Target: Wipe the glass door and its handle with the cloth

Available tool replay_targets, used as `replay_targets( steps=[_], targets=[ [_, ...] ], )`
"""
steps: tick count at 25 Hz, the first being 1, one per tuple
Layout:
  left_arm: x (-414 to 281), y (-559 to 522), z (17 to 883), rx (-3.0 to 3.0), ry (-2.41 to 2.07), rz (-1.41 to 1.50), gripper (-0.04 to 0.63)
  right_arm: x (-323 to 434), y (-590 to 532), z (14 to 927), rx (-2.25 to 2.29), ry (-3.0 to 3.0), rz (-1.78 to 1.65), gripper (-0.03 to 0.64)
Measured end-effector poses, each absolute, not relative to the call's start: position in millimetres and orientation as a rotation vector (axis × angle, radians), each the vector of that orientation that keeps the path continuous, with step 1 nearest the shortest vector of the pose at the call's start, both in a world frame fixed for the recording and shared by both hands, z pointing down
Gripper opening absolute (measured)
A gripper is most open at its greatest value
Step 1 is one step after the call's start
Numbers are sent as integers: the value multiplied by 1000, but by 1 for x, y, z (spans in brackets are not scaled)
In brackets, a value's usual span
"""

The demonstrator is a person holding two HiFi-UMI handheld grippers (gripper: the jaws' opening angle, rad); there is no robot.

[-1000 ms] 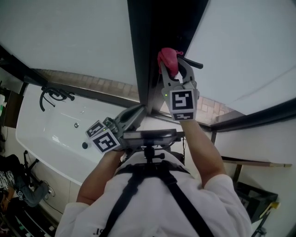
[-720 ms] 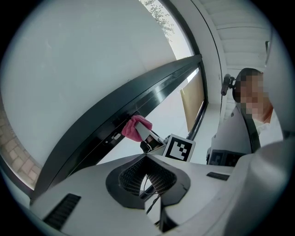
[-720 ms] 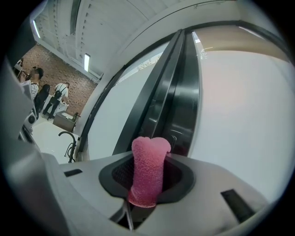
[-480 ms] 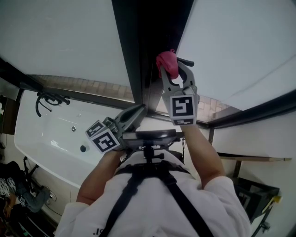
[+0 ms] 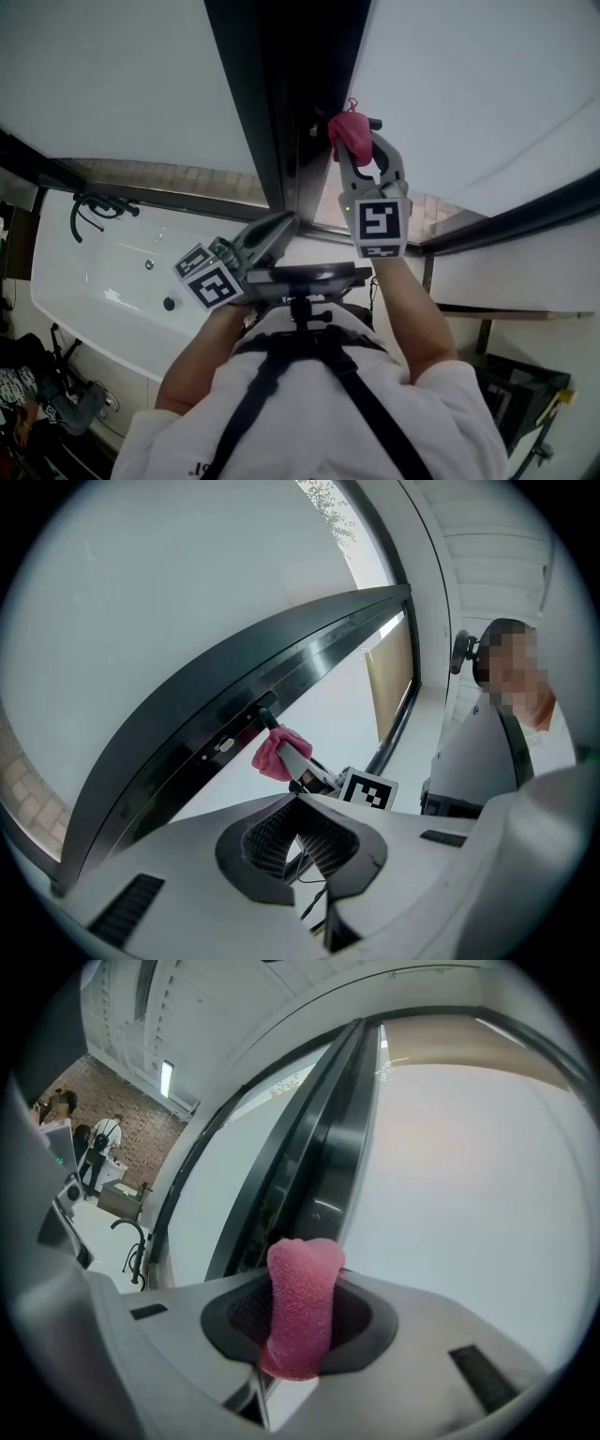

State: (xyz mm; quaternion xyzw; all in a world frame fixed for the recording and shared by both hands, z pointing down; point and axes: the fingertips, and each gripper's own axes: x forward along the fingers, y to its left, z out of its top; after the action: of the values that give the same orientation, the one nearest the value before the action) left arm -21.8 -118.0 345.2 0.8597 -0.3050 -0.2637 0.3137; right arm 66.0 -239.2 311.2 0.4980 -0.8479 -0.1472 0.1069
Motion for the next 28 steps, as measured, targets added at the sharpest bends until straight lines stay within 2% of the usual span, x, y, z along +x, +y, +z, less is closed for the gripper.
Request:
replay_targets(
  steps=[22,28],
  targets=[
    [-12,-117,353,2266,-754,-641,-8,179,-260,336,1854,-2340,-122,101],
    [-11,-120,354,2274,-747,-615,-8,149,-260,372,1688,-2391,-66,101]
  ],
)
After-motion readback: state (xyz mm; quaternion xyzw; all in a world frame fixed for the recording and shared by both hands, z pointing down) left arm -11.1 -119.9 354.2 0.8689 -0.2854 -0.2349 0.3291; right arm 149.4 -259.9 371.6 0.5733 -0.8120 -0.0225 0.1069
